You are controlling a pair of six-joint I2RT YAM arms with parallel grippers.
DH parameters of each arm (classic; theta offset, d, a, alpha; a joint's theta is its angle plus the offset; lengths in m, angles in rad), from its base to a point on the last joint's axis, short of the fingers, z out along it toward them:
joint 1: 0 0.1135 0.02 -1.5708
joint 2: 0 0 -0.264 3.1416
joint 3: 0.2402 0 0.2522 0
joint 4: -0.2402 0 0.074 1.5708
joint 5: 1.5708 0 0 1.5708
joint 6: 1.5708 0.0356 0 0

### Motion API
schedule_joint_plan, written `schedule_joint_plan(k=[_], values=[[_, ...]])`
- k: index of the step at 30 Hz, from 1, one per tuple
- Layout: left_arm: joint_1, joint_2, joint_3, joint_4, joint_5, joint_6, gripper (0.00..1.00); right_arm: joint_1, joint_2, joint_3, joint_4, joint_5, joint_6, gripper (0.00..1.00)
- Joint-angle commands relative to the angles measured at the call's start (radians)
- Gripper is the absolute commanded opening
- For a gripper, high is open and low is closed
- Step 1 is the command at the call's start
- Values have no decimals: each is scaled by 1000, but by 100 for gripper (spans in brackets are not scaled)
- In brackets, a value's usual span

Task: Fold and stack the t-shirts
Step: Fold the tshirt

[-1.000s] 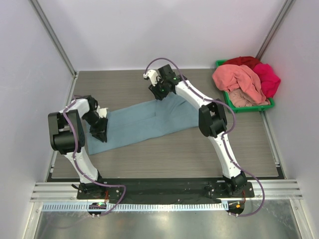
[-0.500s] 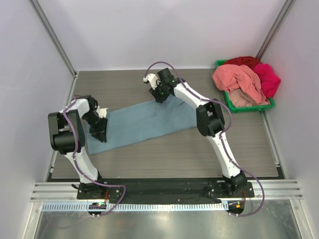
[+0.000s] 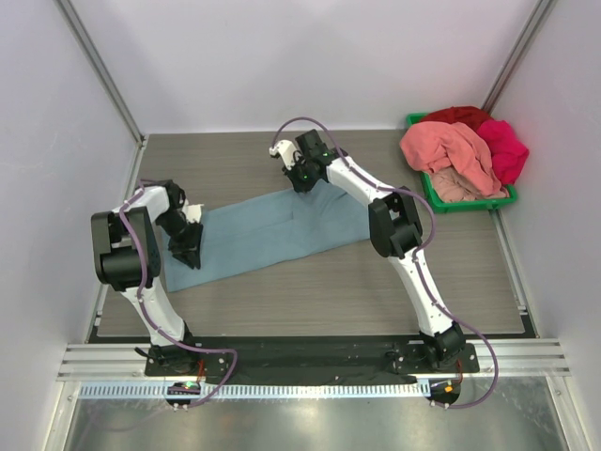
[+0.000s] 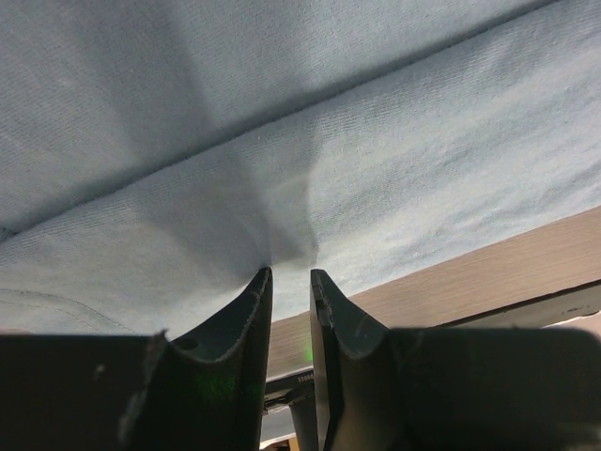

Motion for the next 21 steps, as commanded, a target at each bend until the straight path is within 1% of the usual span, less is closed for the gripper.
schedule_joint_plan(k=[1,7,17,19,20,21], values=[[-5,9,26,-2,-4,-5,24,5,-72,24,13,-9,0,1],[-11,17,29,1,2,-6,24,5,-119,10,25,-34,3,1],[-14,12,34,6,-25,-11,23,9,-133,-1,27,-101,12,2],[-14,9,34,7,-32,-12,23,11,-129,7,27,-98,12,4],[-14,4,35,9,-38,-12,23,11,-124,11,25,-94,12,6],[-16,1,37,9,-41,-12,23,11,-121,14,28,-89,12,11]])
